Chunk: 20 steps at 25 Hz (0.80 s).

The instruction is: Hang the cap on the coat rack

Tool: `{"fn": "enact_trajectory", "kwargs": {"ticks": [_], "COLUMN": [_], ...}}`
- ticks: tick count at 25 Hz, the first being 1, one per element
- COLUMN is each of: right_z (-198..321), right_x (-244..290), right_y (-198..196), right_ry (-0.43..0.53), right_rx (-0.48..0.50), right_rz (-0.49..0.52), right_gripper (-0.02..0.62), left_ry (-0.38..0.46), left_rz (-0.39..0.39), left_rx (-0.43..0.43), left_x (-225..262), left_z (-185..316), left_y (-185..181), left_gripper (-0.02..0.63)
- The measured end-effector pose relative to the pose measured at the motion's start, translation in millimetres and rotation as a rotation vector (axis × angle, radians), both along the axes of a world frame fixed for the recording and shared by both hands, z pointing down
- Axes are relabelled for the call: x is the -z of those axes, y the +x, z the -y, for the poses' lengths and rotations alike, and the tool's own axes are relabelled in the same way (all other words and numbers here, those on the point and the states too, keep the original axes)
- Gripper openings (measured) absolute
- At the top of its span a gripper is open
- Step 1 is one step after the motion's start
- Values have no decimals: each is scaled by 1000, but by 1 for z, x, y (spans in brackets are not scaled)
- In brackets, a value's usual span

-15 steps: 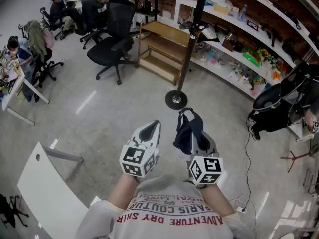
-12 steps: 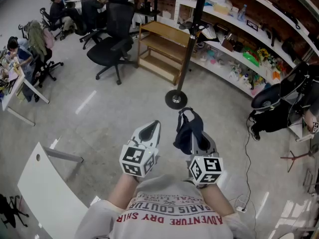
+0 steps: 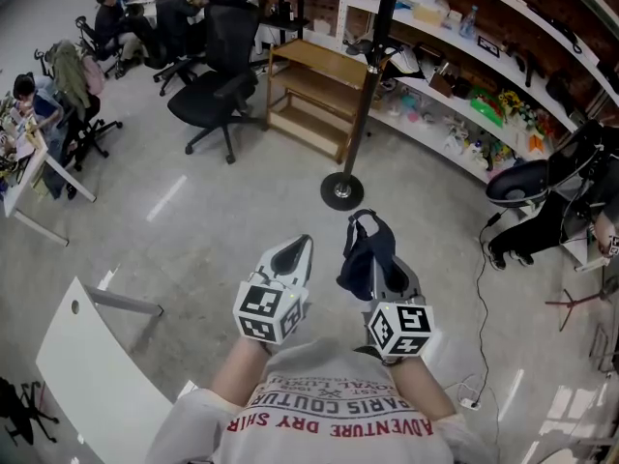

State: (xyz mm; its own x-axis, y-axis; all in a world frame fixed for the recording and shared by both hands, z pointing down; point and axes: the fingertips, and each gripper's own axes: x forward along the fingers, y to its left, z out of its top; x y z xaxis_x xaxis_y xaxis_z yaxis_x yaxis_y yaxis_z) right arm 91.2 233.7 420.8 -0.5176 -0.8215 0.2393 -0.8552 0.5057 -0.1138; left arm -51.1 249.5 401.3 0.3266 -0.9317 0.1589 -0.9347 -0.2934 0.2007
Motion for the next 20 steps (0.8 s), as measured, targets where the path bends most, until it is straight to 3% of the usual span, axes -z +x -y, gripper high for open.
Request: {"fn": "enact_trajectory", "kwargs": {"ticks": [11,20], "right_z": [26,131], "right_x": [-19,-33], "right_y": [7,13], "right_ry": [-62,-101], "right_rx": [-7,62], "right_rz": [-24,-17], "right_gripper": [31,31], "left_ry": [-54,-83], "left_rz": [-39,-9], "left_rx": [13,76], "left_x": [-23,-29], "left_z": [25,114], "left_y": [-1,5], "left_gripper": [6,6]}}
